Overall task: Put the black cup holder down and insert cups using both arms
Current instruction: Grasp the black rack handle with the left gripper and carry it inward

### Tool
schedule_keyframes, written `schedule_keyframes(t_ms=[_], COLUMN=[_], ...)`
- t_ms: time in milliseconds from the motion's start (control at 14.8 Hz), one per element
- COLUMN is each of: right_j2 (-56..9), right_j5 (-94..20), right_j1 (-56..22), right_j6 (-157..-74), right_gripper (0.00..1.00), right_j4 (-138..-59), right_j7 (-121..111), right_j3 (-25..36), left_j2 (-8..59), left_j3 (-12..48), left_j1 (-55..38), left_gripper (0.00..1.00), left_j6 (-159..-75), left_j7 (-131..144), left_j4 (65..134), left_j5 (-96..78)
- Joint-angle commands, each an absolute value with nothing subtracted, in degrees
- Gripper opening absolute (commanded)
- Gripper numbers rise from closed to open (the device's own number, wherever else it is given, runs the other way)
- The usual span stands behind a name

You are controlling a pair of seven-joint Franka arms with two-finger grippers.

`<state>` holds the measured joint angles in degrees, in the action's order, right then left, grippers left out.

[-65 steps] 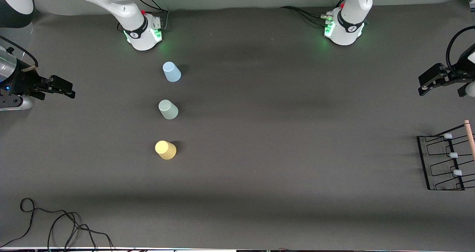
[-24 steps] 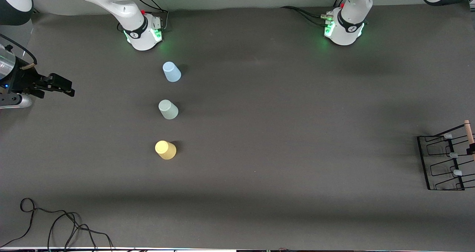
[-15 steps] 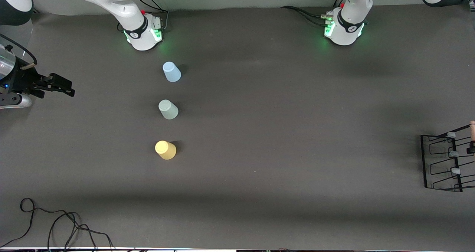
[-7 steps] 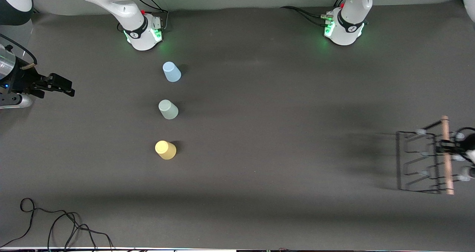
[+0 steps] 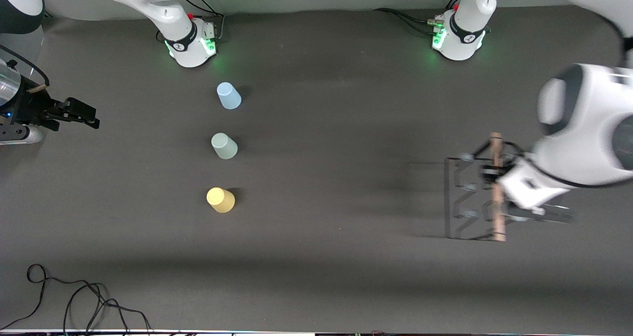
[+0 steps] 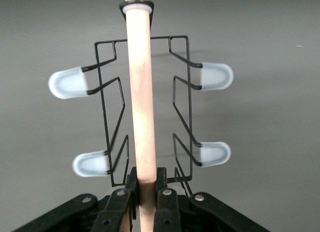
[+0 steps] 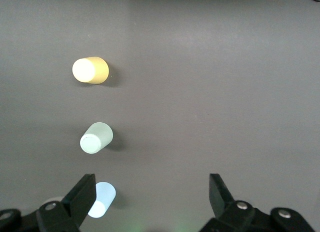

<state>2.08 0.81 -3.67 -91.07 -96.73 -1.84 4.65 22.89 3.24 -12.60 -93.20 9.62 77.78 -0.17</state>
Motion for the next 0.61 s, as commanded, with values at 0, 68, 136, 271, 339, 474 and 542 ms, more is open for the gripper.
schedule_keyframes(t_ms=[0,68,136,271,339,474,542], right_j2=[3.08,3.08,3.08,3.16,3.16,3.16,3.16], right_j5=[0.18,0.18,0.18,0.18,0.18,0.18,0.18], right_j1=[-3.78,-3.78,-3.78,-3.78,-3.78,-3.78,-3.78], right_j6=[-90.62,-90.62,-90.62,-90.62,-90.62,-90.62,-90.53], right_gripper=[1.0,1.0,1.0,1.0,1.0,1.0,1.0], right_j4=[-97.21,-97.21,-97.21,-97.21,-97.29,-97.29,-97.29], right_j7=[-1.67,-1.76,-1.67,-1.76,-1.76,-1.67,-1.76], right_j3=[4.75,4.75,4.75,4.75,4.75,4.75,4.75], left_j2=[21.27,21.62,22.49,23.81,24.95,28.28,29.52], left_j3=[1.85,1.85,1.85,1.85,1.85,1.85,1.85], left_j1=[-21.07,-23.7,-26.25,-30.65,-32.94,-37.42,-38.66], left_gripper=[0.0,0.0,0.0,0.0,0.0,0.0,0.0], left_j6=[-94.39,-95.18,-96.49,-100.7,-103.25,-106.42,-107.31], left_j7=[19.05,21.33,23.62,28.19,31.17,36.19,37.69], left_j4=[80.07,80.07,80.42,81.99,82.7,83.14,83.23], left_j5=[-0.88,-1.14,-1.14,-1.14,-1.14,-1.14,-1.23])
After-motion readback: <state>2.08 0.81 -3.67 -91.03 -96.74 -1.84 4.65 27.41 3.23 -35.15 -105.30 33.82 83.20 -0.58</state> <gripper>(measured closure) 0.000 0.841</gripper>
